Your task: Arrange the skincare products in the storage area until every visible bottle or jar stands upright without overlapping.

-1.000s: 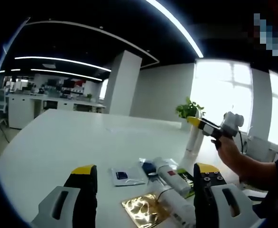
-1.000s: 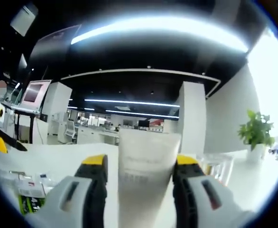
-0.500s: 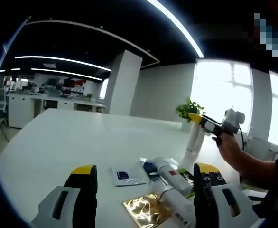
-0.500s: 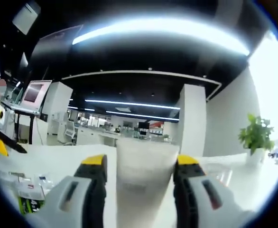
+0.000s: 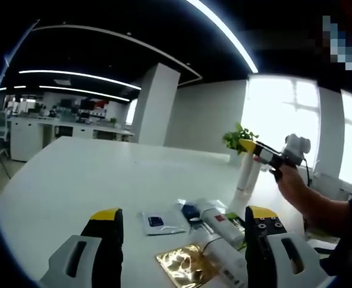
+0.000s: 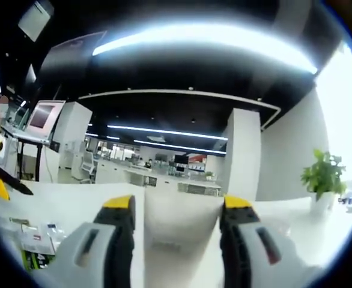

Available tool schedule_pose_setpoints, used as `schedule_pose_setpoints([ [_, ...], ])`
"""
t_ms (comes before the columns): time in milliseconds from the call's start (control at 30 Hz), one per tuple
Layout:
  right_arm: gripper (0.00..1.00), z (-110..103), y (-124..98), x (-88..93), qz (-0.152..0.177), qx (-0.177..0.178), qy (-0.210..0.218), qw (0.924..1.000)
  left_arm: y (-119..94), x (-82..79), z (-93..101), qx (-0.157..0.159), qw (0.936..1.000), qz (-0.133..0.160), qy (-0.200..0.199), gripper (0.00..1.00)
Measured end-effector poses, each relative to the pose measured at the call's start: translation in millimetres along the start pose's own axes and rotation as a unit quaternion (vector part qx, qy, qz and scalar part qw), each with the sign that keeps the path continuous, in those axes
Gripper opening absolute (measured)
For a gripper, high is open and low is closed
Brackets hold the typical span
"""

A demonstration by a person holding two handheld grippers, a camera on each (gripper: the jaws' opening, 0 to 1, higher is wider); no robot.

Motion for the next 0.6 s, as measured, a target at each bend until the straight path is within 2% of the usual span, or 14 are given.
schedule_pose_setpoints([
  [600,0.58,-3.1,4.9,-6.0,0.007,-0.003,-0.006,1.0000,-2.9,1.4,-2.7,-0.003,1.0000,0.002,-0.003,0.84],
])
Point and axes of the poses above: the point that each gripper's makers call its tool centre point, and the gripper's own axes: y roughly forward along the fingers, z roughly to its right, x roughly out of its underside, the point moved 2 cm from there along -y, roughly backward along the fingers, and after that the axes turned 11 degrees about x, right-handed, at the moved point
